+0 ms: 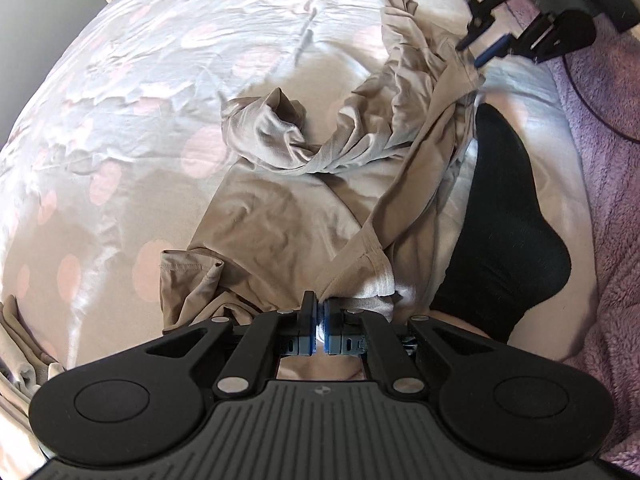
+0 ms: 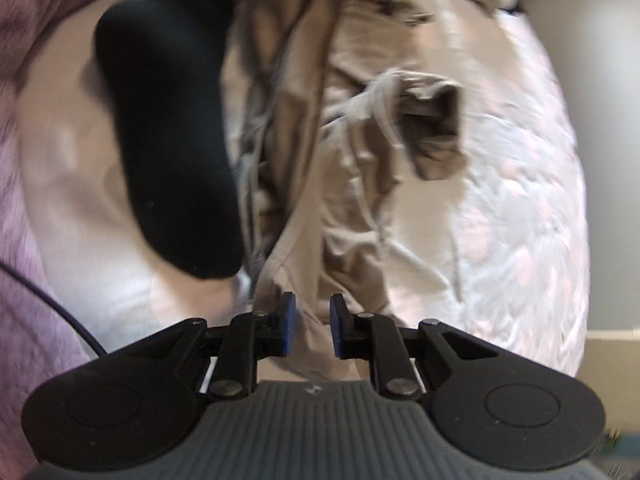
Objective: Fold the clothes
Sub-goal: 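Lift the beige shirt high with both grippers holding the hem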
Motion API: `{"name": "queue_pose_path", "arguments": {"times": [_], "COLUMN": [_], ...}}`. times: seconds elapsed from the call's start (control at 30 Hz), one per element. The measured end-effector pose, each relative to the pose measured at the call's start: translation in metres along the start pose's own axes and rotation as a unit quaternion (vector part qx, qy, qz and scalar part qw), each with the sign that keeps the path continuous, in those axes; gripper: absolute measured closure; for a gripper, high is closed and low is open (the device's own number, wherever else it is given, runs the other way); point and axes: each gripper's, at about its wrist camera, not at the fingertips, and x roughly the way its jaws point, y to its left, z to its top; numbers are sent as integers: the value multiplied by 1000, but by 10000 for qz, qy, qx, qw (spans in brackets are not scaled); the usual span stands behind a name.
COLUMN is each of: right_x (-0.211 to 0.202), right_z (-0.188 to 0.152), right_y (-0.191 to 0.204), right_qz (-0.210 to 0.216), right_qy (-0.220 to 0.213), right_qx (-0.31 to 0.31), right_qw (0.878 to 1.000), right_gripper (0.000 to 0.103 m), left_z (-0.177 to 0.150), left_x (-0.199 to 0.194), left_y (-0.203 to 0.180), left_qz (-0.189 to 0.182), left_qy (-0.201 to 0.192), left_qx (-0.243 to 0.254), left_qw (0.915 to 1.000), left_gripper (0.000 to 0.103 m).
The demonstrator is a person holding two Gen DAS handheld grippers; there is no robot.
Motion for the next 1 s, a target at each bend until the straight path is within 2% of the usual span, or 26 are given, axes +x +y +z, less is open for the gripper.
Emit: {"name": "queue_pose_path", "arguments": {"times": [0.13,0.3,0.37,0.4,0.43,0.6,0.67,0.73,0.8,0.93,1.0], "right_x": [19,40,42,42,40,7,-11,-29,-49,-90,-114], "right_z": [-3,-9,-13,-15,-17,-27,-31,-36,-41,-42,-37], "right_y": [1,-4,-6,-7,-8,-14,-19,-28,-40,-66,-79], "right_qz": [201,567,654,698,708,338,27,-368,-845,-1944,-2464], "right_qy": [194,370,430,457,433,101,-72,-260,-480,-780,-942], "right_qx": [-486,-515,-416,-359,-244,502,977,1555,2144,3003,3181], "right_qw": [9984,9964,9961,9959,9962,9981,9952,9868,9719,9306,9106], "right_gripper": [84,84,90,98,98,99,99,100,100,100,100], "left_z": [1,2,1,1,0,-6,-8,-11,-14,-13,-11], "left_x": [0,1,1,1,1,-2,-4,-10,-18,-53,-77], "left_y": [-1,0,2,3,4,10,14,20,26,41,49], "left_qz": [-33,-76,-65,-58,-49,56,187,345,525,992,1283], "left_qy": [-52,-72,-68,-67,-67,-99,-111,-154,-234,-645,-912], "left_qx": [-75,-106,-147,-174,-204,-449,-594,-785,-983,-1323,-1527], "left_qw": [10000,9999,9998,9998,9998,9989,9980,9962,9935,9841,9757], "left_gripper": [101,101,101,101,101,101,102,102,102,103,103]}}
